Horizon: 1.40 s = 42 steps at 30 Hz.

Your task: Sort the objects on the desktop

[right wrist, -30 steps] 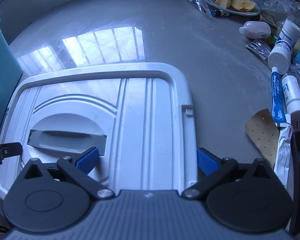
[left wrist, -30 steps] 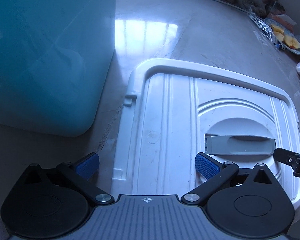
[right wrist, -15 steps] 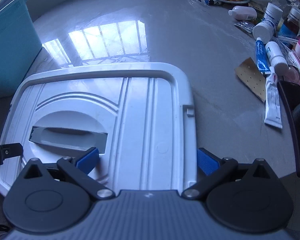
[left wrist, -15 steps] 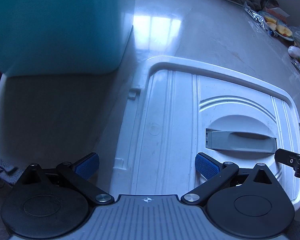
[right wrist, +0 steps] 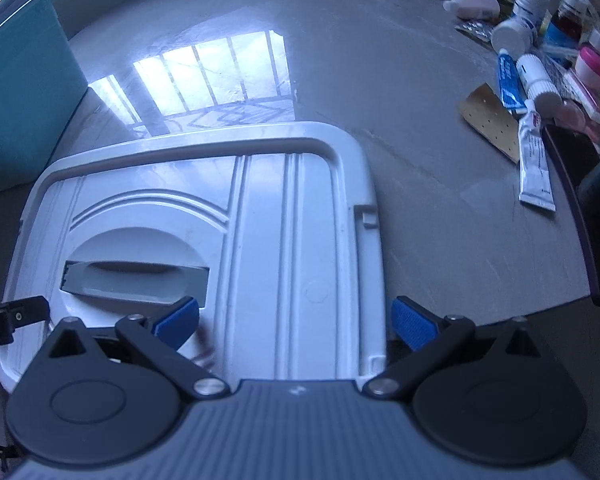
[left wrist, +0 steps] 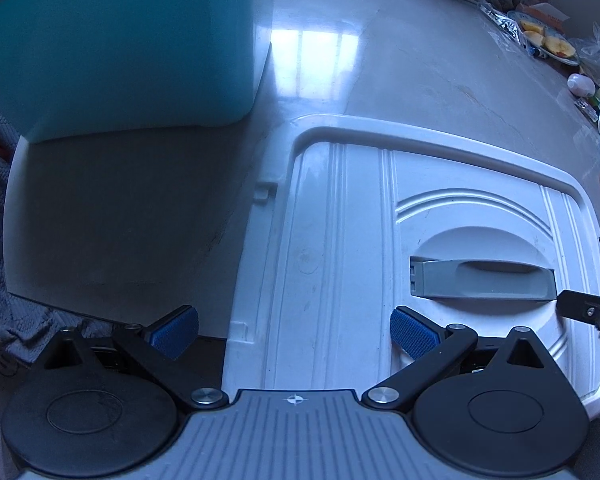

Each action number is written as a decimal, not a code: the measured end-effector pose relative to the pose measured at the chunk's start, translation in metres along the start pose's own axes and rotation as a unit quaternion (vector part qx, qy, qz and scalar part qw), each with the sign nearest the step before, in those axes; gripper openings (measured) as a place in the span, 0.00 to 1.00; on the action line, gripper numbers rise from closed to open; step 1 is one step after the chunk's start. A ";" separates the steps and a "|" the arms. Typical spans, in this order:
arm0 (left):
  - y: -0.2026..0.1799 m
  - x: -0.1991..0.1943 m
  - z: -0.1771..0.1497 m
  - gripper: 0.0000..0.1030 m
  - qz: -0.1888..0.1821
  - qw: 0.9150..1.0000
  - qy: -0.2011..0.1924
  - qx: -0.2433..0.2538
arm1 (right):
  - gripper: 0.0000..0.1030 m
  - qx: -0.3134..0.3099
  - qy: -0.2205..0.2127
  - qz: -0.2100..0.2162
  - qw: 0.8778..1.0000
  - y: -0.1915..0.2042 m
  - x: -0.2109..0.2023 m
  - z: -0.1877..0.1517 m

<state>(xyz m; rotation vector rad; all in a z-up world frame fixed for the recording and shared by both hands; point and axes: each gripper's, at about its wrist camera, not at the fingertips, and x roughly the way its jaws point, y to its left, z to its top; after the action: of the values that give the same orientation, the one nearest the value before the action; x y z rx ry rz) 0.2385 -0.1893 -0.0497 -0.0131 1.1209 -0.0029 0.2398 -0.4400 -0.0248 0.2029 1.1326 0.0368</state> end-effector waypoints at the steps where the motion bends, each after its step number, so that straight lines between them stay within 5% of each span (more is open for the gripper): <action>1: 0.001 -0.001 0.000 1.00 0.003 1.000 0.001 0.002 | 1.00 0.014 0.014 0.014 1.000 -0.004 -0.001 0.001; 11: -0.001 -0.002 0.000 1.00 0.017 1.000 0.006 0.014 | 1.00 0.054 0.111 0.077 0.989 -0.047 0.009 0.002; 16: -0.003 -0.001 0.001 1.00 0.018 1.000 0.012 0.016 | 1.00 0.110 0.122 0.178 0.970 -0.067 0.025 -0.003; 22: -0.004 -0.004 0.001 1.00 0.023 0.999 0.017 0.020 | 1.00 0.113 0.141 0.240 0.954 -0.059 0.051 -0.006; 31: 0.002 -0.003 0.001 1.00 0.011 1.000 0.022 0.000 | 0.85 0.107 0.149 0.268 0.946 -0.057 0.058 -0.010; 42: 0.039 -0.012 -0.010 1.00 -0.029 0.999 0.032 -0.014 | 0.85 0.095 0.163 0.267 0.945 -0.059 0.057 -0.005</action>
<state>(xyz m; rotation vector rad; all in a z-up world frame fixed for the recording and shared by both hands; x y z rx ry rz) 0.2240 -0.1498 -0.0438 -0.0703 1.1843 -0.0391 0.2549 -0.4900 -0.0884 0.6943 1.3828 0.4576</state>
